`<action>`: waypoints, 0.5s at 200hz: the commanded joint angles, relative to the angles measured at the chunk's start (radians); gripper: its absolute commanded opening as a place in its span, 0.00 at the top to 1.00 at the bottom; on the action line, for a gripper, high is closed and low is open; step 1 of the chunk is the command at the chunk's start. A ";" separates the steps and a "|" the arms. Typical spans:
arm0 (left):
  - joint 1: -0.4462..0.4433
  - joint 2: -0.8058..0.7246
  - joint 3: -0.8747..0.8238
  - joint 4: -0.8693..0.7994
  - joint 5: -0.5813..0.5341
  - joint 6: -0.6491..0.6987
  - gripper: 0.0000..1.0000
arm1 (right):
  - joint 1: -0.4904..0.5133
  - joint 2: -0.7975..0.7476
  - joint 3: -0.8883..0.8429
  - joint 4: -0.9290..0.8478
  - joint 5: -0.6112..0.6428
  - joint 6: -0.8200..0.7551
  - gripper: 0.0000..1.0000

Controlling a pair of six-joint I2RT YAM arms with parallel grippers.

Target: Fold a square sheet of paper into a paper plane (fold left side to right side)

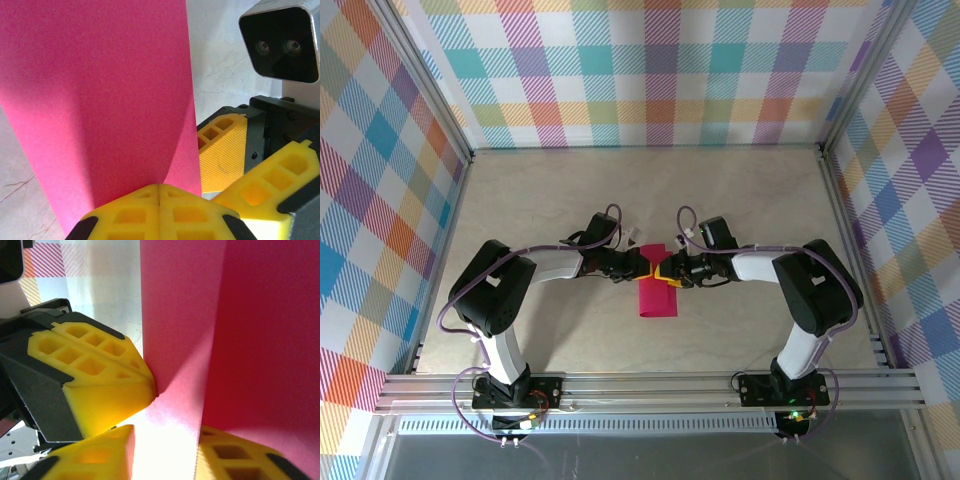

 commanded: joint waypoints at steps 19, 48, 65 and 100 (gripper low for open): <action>-0.010 -0.026 0.012 -0.030 -0.019 0.021 0.93 | 0.006 0.013 0.023 -0.006 0.010 -0.011 0.86; -0.010 -0.082 0.008 -0.066 -0.062 0.040 0.83 | 0.009 0.018 0.039 -0.059 0.060 -0.029 0.92; -0.010 -0.114 0.004 -0.098 -0.100 0.056 0.69 | 0.012 0.023 0.055 -0.106 0.085 -0.047 0.92; -0.010 -0.150 -0.001 -0.199 -0.215 0.101 0.46 | 0.014 0.026 0.058 -0.127 0.117 -0.055 0.92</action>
